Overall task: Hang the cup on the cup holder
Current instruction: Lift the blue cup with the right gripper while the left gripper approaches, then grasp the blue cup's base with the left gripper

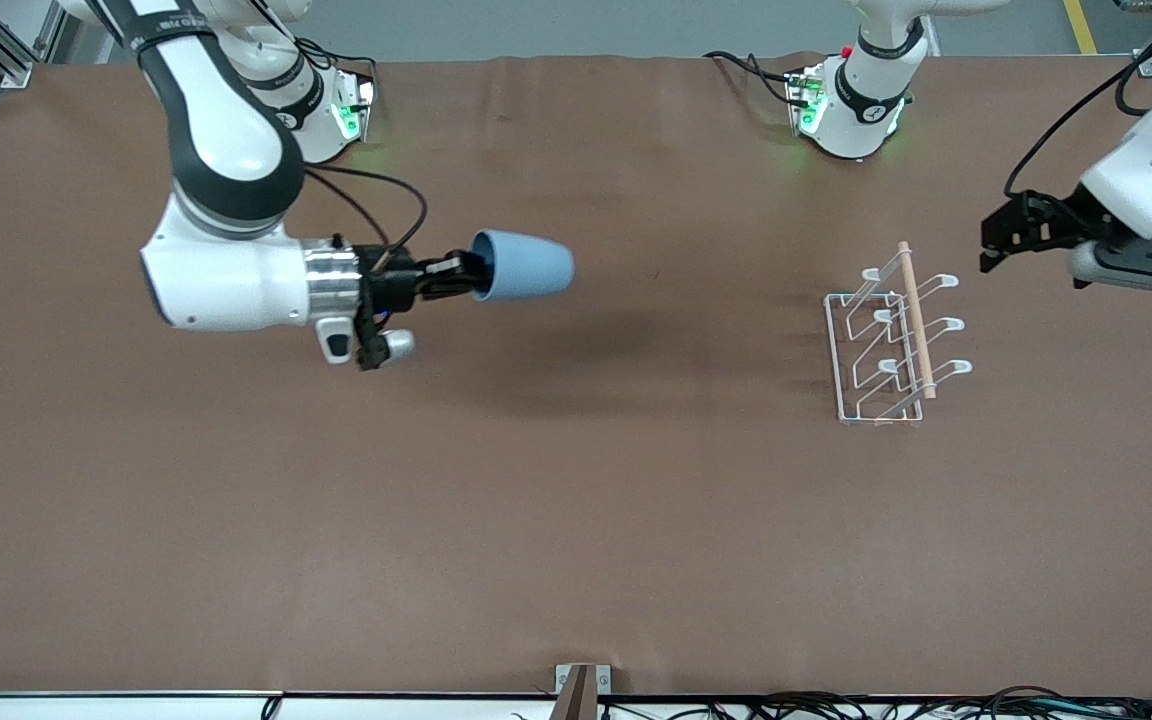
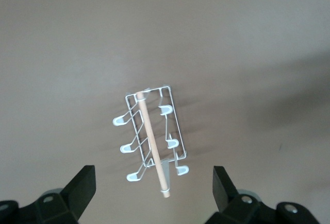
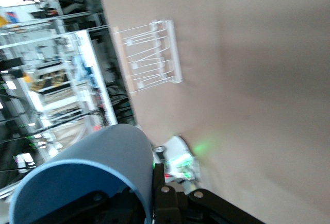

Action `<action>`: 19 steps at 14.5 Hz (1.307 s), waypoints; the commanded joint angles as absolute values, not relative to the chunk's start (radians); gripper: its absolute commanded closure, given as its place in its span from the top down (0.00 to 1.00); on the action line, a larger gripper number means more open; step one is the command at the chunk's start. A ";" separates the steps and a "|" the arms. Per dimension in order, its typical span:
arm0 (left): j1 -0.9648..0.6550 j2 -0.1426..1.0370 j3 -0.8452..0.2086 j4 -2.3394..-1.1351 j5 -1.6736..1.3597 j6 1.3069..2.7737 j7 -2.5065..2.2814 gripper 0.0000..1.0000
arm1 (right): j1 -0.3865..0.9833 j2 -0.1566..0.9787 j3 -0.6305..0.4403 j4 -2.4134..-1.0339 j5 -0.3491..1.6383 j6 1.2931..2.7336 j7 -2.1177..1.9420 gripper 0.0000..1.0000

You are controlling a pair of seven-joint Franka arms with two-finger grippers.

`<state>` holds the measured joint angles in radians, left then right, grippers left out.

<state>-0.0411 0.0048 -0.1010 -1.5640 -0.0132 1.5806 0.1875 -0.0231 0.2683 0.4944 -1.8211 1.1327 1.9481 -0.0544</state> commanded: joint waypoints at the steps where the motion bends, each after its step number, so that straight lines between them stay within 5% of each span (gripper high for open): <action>1: -0.040 0.005 -0.144 -1.554 -0.014 1.524 0.356 1.00 | -0.034 0.291 0.576 -1.836 1.312 1.994 -0.054 0.01; 9: -0.046 0.028 -0.285 -1.503 -0.199 1.348 0.526 1.00 | 0.000 0.347 0.641 -1.850 1.486 2.057 -0.066 0.01; 19: -0.064 0.092 -0.454 -1.503 -0.310 1.498 0.595 1.00 | 0.005 0.359 0.687 -1.858 1.486 2.108 -0.087 0.02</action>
<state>-0.0657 0.0488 -0.4416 -1.5361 -0.2983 1.4753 0.5746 0.0117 0.3680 0.6659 -1.8363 1.4514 2.0898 -0.0638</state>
